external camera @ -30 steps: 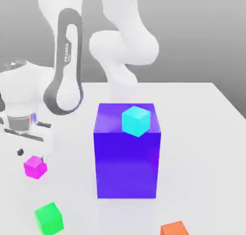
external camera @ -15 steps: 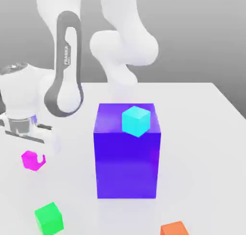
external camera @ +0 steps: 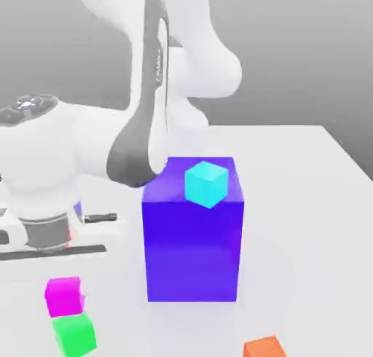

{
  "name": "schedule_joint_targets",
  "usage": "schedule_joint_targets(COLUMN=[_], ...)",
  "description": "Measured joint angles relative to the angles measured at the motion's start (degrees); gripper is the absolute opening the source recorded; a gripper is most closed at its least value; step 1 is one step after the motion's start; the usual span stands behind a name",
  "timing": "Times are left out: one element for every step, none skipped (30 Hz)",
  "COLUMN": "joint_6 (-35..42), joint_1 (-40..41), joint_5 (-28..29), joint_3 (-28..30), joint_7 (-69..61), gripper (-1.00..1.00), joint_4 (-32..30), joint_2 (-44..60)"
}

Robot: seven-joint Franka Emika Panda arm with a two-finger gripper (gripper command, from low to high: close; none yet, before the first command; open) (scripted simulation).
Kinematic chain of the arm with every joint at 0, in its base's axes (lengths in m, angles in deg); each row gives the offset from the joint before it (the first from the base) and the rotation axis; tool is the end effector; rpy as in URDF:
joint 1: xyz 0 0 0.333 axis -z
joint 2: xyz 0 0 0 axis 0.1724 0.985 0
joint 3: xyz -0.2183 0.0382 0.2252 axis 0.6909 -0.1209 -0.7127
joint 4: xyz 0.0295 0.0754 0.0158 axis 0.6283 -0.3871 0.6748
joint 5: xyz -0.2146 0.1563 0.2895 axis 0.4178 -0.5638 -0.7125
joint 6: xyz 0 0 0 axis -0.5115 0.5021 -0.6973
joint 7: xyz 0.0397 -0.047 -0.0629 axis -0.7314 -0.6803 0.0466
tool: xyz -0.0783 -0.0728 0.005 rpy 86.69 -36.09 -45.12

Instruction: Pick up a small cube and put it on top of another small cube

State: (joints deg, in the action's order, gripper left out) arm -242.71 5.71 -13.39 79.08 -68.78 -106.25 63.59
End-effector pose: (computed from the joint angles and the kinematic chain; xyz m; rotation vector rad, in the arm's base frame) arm 0.4698 -0.1809 0.1830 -2.9795 0.9946 0.0017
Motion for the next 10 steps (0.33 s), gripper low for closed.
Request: schedule_joint_targets(joint_6=[0.00,0.00,0.00,0.00,0.00,-0.62,0.05,1.35,2.97,4.75], joint_1=[0.00,0.00,0.00,0.00,0.00,0.06,-0.03,-0.15,-0.28,-0.39], joint_5=[0.00,0.00,0.00,0.00,0.00,-0.11,0.05,0.37,0.76,1.19], joint_3=[0.00,0.00,0.00,0.00,0.00,-0.10,0.00,0.16,0.36,0.54], joint_7=[0.00,0.00,0.00,0.00,0.00,-0.08,0.03,0.26,0.53,0.84], gripper=[1.00,1.00,1.00,1.00,1.00,1.00,1.00,1.00,1.00,1.00], joint_4=[0.00,0.00,0.00,0.00,0.00,0.06,0.03,-0.04,-0.14,-0.25], joint_2=[0.00,0.00,0.00,0.00,0.00,0.65,-0.07,-1.46,-3.20,-5.10])
